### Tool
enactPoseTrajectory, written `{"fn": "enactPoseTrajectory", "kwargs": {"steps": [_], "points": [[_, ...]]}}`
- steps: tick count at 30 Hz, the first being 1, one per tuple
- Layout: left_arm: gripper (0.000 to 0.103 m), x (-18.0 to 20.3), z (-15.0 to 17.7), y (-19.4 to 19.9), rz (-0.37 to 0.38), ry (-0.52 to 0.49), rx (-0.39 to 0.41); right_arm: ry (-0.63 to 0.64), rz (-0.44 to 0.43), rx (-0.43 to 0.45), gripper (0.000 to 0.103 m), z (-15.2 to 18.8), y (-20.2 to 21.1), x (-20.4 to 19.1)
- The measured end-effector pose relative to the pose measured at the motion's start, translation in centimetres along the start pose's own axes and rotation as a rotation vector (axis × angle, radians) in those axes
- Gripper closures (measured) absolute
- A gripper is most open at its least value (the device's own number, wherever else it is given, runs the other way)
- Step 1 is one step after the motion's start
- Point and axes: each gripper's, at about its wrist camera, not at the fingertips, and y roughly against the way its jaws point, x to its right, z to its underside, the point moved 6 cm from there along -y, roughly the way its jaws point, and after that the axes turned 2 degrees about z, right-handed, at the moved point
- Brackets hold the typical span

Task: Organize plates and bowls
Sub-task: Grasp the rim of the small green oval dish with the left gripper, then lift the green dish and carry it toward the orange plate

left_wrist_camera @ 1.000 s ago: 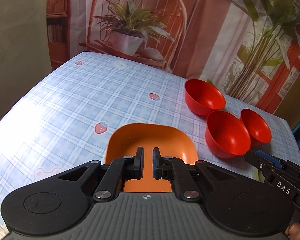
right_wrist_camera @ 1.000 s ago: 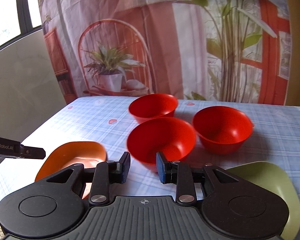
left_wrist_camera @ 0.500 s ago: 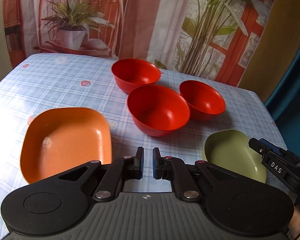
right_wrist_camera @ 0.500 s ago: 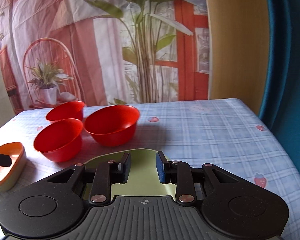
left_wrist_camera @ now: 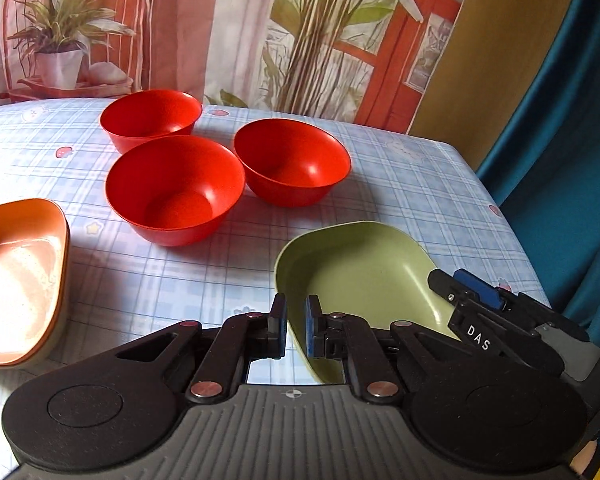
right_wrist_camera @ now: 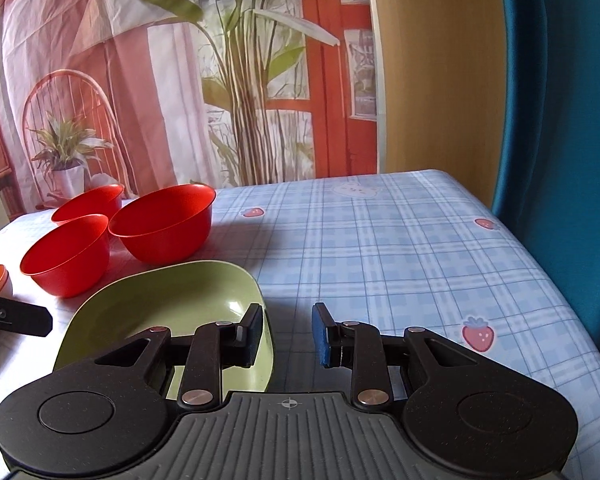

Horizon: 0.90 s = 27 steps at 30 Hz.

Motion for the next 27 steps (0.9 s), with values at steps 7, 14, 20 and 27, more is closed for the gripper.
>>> {"fn": "enactPoseTrajectory", "kwargs": {"steps": [7,14,20,27], "points": [[0.093,0.3,0.7,-1.1,0.034,0.02,-0.033,-0.007,-0.029,-0.002,0.08,0.3,-0.1,-0.2],[0.091,1.1,1.2,-1.6,0.044,-0.018,-0.043,0.042,-0.065,-0.026,0.084,0.5,-0.5,-1.1],[0.091,0.7,1.1,-0.8,0.03,-0.003,-0.017,0.034,-0.082,-0.028,0.089,0.6,-0.6,-1.1],[0.089,-0.5,0.9,-0.5,-0.016,0.048,-0.015,0.024,-0.096,-0.032,0.089,0.7,-0.6,-1.0]]}}
